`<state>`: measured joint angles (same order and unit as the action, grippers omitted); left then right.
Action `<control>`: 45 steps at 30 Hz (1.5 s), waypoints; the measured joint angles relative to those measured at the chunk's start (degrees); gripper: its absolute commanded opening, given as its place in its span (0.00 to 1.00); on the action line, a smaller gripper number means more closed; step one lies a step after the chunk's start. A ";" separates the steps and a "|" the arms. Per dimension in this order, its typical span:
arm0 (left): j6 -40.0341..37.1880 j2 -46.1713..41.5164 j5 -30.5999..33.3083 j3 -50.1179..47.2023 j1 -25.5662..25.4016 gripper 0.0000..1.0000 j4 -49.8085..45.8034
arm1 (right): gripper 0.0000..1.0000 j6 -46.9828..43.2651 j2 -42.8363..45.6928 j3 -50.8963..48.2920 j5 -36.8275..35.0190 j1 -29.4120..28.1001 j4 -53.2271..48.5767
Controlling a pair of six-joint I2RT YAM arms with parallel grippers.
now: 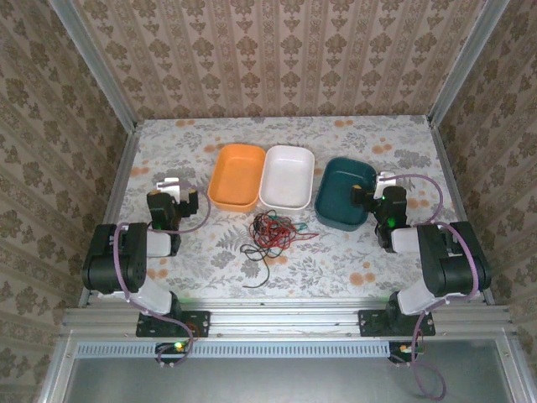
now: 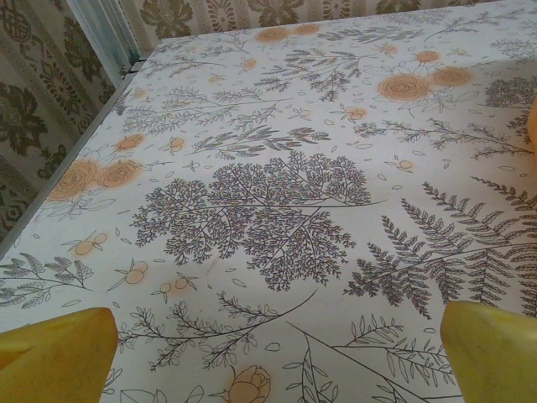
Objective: Untangle the cables
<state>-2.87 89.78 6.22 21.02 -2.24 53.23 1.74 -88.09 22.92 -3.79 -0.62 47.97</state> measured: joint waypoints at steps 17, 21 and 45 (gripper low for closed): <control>1.60 -6.75 1.14 13.25 0.07 1.00 -24.87 | 0.79 0.13 3.96 3.08 -0.92 -0.50 -10.43; 5.79 -12.13 4.68 21.46 -1.55 1.00 -34.56 | 0.68 3.48 12.68 15.04 -6.84 -4.35 -29.77; 31.58 -28.28 -10.08 7.87 -34.12 1.00 -51.63 | 0.14 7.69 -3.41 37.05 7.19 -46.73 -64.89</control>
<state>28.71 61.49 -3.86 28.88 -36.36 1.61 9.43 -91.50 59.96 3.40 -47.35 -16.93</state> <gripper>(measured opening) 0.999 0.234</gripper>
